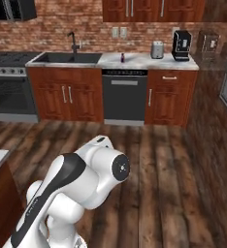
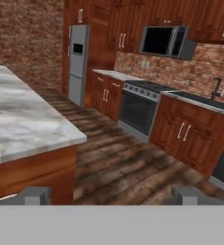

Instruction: There is a wine glass and glass cup on the dining counter. Place the wine bottle next to the wine glass and the juice bottle next to the glass cup.

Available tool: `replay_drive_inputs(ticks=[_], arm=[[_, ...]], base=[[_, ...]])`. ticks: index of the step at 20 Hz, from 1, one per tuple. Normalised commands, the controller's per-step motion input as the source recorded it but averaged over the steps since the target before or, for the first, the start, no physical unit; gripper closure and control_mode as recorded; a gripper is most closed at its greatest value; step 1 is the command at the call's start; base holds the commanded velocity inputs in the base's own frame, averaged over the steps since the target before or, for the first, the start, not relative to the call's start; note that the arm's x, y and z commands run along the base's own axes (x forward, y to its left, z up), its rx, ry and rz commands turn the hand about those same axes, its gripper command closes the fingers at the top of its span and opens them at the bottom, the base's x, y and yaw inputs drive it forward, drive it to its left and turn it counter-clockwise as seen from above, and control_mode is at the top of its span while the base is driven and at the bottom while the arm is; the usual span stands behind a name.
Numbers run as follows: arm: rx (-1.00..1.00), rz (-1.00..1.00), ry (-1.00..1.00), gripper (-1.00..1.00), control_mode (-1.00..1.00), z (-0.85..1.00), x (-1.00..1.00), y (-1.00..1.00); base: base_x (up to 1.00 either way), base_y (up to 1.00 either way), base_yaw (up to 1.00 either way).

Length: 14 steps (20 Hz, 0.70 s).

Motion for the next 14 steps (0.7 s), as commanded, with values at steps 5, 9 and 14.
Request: replay_drive_inputs(ticks=[5, 9, 14], arm=[[0.0, 0.0, 0.0, -1.0, 1.0, 0.0, 0.0, 0.0], [0.0, 0.0, 0.0, -1.0, 1.0, 0.0, 0.0, 0.0], [0.0, 0.0, 0.0, -1.0, 1.0, 0.0, 0.0, 0.0]], base=[[0.91, 0.0, 0.0], [0.92, 0.0, 0.0], [0.94, 0.0, 0.0]])
